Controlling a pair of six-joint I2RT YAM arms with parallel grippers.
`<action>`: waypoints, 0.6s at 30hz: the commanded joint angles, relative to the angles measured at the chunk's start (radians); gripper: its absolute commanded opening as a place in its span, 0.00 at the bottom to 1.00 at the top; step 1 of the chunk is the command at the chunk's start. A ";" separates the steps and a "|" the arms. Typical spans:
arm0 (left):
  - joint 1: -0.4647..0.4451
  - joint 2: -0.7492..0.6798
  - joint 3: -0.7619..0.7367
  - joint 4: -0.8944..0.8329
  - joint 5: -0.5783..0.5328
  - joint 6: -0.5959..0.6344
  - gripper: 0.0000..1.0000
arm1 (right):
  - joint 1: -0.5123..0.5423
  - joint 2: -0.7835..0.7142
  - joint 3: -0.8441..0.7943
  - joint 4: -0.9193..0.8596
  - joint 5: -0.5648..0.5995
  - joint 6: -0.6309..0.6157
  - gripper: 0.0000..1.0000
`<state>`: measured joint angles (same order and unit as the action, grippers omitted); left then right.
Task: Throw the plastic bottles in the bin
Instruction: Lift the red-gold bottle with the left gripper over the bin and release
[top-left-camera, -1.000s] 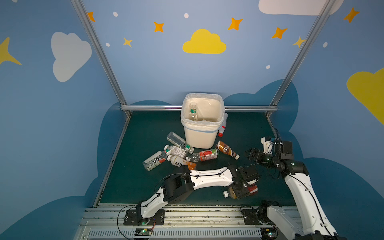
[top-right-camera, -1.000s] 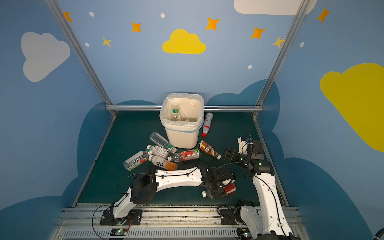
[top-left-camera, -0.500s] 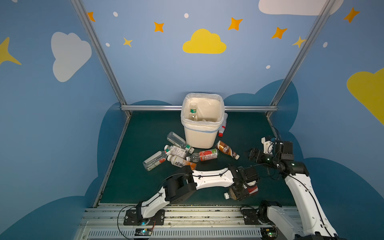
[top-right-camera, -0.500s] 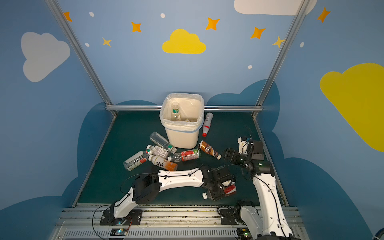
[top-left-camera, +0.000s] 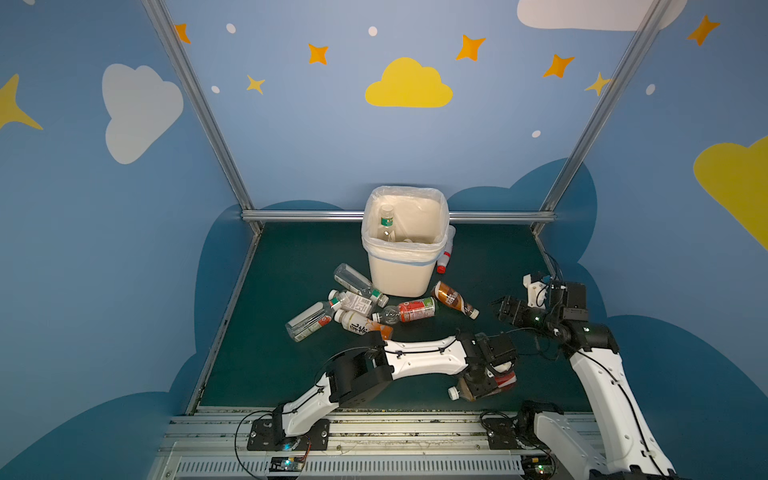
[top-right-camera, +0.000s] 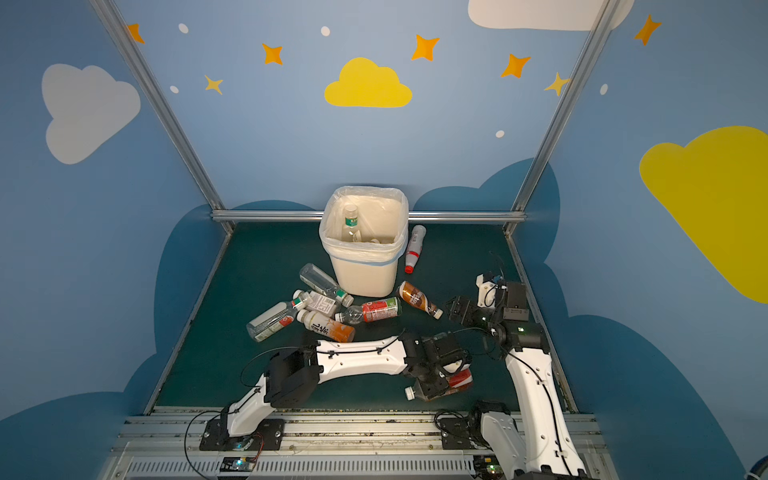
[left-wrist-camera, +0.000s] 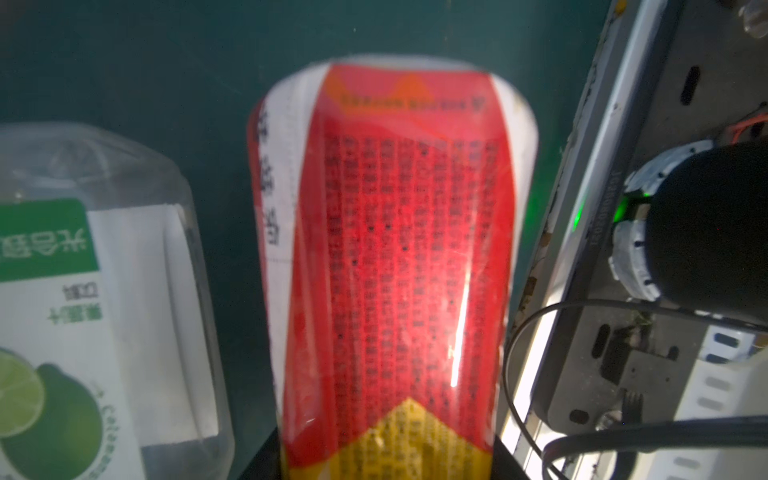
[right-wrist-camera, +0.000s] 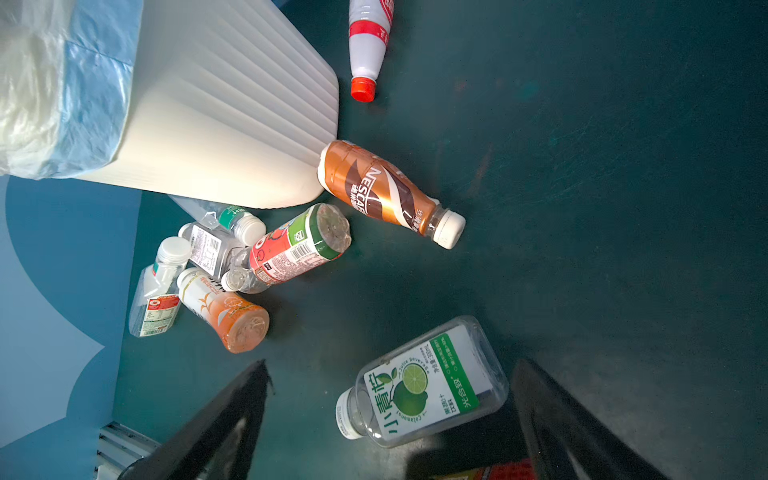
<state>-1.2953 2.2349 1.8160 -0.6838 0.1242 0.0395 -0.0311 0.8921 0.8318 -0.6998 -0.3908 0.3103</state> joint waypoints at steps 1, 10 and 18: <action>0.019 -0.083 -0.053 -0.019 -0.038 -0.022 0.54 | -0.004 -0.017 0.021 0.000 -0.011 0.001 0.93; 0.061 -0.309 -0.245 -0.013 -0.112 -0.082 0.54 | -0.010 -0.027 0.043 -0.006 -0.005 0.003 0.93; 0.160 -0.526 -0.272 -0.039 -0.280 -0.036 0.55 | -0.012 -0.024 0.065 0.003 -0.023 0.015 0.93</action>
<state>-1.1717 1.7821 1.5185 -0.7094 -0.0414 -0.0299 -0.0380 0.8764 0.8589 -0.7002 -0.3946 0.3172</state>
